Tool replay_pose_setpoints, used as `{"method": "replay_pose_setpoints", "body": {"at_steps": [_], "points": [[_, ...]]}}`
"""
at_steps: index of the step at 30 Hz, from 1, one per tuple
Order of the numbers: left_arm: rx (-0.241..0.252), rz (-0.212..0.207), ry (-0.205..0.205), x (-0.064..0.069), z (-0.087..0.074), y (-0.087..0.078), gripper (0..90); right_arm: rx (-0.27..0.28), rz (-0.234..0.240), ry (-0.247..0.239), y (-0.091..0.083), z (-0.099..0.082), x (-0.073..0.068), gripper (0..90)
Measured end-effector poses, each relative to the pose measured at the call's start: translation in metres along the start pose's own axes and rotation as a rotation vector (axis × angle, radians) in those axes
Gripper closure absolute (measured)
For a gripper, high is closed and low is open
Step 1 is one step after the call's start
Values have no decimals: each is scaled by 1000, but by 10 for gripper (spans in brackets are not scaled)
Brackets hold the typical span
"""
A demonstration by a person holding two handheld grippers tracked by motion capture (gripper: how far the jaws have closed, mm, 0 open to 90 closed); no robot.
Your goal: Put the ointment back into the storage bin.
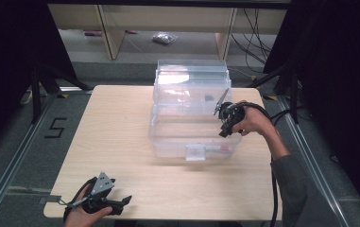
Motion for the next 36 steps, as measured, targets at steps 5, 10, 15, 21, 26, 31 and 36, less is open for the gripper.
{"method": "replay_pose_setpoints", "body": {"at_steps": [5, 10, 15, 21, 26, 31, 36], "points": [[1, 2, -3, 0, 0, 0, 149, 24, -8, 15, -5, 1, 0, 641], [0, 1, -1, 0, 0, 0, 149, 33, -14, 27, -8, 1, -1, 627], [-1, 1, 4, 0, 0, 0, 149, 45, -19, 33, -11, 1, -1, 602], [-1, 0, 3, 0, 0, 0, 149, 61, -21, 42, -13, 1, -2, 582], [-1, 0, 4, 0, 0, 0, 149, 85, -25, 65, -16, 1, -5, 539], [-1, 1, 3, 0, 0, 0, 149, 106, -30, 63, -17, 0, -5, 506], [-2, 2, -3, 0, 0, 0, 149, 130, -42, 88, -18, 0, -5, 465]]}}
Point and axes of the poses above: each handheld gripper's, and its own axes: y roughly forward along the jaws, z roughly out of its top, x roughly to its right, the point moved 8 cm from there along y, roughly forward along the jaws, and after that the axes turned 10 degrees about z, right-handed, at the moved point
